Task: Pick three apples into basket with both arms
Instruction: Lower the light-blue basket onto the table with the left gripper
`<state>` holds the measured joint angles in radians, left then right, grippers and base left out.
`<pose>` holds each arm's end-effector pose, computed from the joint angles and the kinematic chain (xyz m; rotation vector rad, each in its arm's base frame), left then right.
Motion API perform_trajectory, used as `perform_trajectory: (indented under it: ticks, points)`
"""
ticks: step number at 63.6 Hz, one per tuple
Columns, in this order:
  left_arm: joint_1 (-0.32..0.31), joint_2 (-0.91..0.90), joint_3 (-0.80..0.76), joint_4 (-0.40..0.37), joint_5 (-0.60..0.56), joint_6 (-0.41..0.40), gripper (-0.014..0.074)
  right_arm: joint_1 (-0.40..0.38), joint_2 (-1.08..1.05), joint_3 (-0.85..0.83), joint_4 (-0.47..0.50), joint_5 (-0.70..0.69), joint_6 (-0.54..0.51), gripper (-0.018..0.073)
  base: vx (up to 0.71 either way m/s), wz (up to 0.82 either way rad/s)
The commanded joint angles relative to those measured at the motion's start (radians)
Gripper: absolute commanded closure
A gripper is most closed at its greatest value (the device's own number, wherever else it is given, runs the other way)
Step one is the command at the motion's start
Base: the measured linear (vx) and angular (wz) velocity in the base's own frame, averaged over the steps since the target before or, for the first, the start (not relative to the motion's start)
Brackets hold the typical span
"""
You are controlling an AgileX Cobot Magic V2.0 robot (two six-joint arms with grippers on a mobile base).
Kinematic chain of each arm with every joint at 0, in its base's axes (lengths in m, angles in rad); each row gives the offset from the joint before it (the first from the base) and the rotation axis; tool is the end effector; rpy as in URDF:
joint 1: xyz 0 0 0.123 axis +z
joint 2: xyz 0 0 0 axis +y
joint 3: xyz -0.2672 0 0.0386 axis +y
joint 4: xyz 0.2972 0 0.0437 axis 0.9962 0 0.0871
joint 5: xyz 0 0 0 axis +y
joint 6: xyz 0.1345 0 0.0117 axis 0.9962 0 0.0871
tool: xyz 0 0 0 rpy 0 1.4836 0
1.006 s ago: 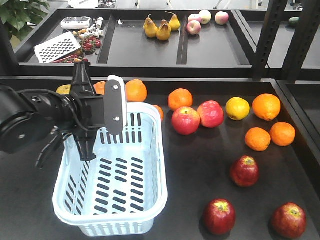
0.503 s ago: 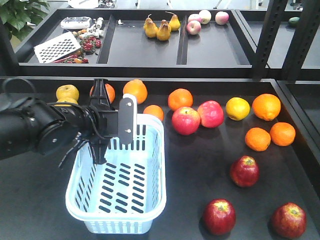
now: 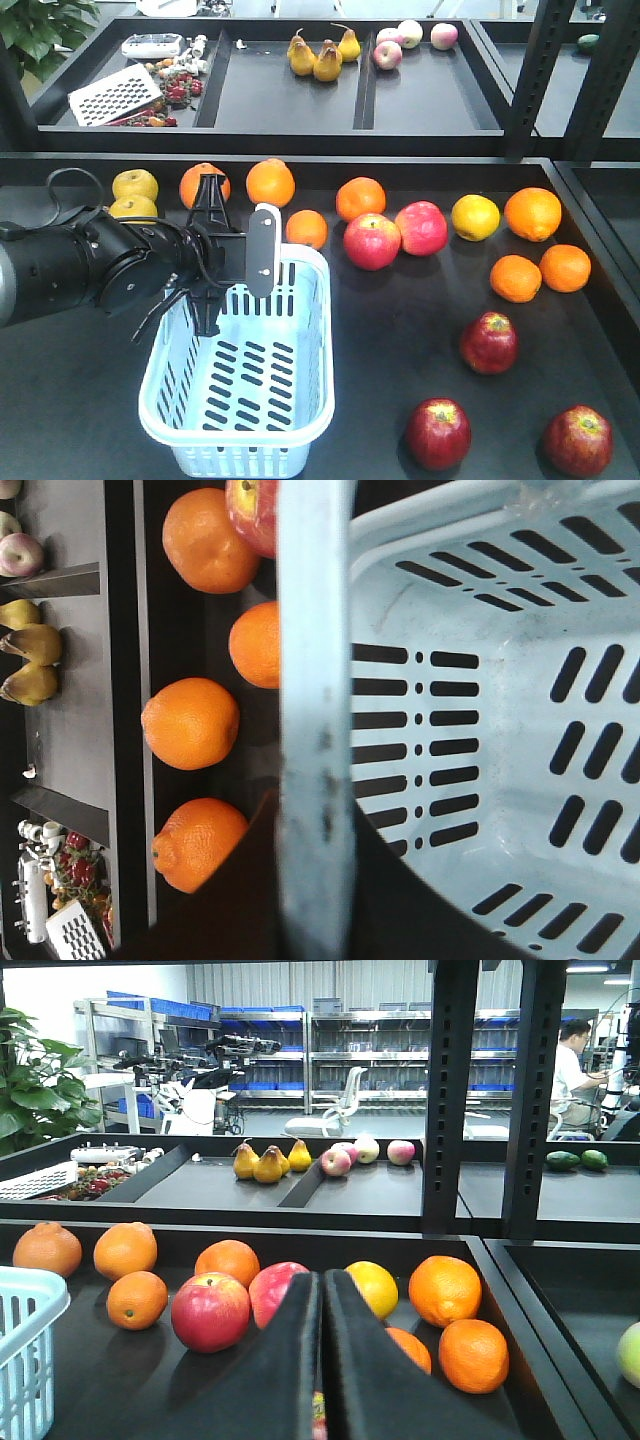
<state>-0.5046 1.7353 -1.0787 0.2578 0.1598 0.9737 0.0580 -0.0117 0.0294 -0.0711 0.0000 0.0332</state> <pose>0.3921 -0.2103 0.1441 1.7619 1.5251 0.4160 0.1647 0.0096 0.2062 -0.0720 1.4996 0.0162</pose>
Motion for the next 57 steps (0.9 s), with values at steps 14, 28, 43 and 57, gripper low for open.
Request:
perform_trajectory:
  ticks: [14,28,43,57]
  points:
    - [-0.001,-0.031,-0.024,-0.010,0.007,-0.004,0.0327,-0.009,-0.013,0.012,-0.011,-0.076,-0.007,0.0568,0.00,0.00]
    - [-0.001,-0.031,-0.024,-0.044,0.014,-0.005,0.0034,-0.009,-0.013,0.012,-0.011,-0.076,-0.007,0.0568,0.00,0.00]
    - [-0.001,-0.052,-0.024,-0.058,0.021,-0.006,-0.0123,-0.009,-0.013,0.012,-0.011,-0.076,-0.007,0.0568,0.00,0.00]
    - [-0.001,-0.119,-0.024,-0.065,0.096,-0.014,-0.0115,-0.009,-0.013,0.012,-0.011,-0.076,-0.007,0.0568,0.00,0.00]
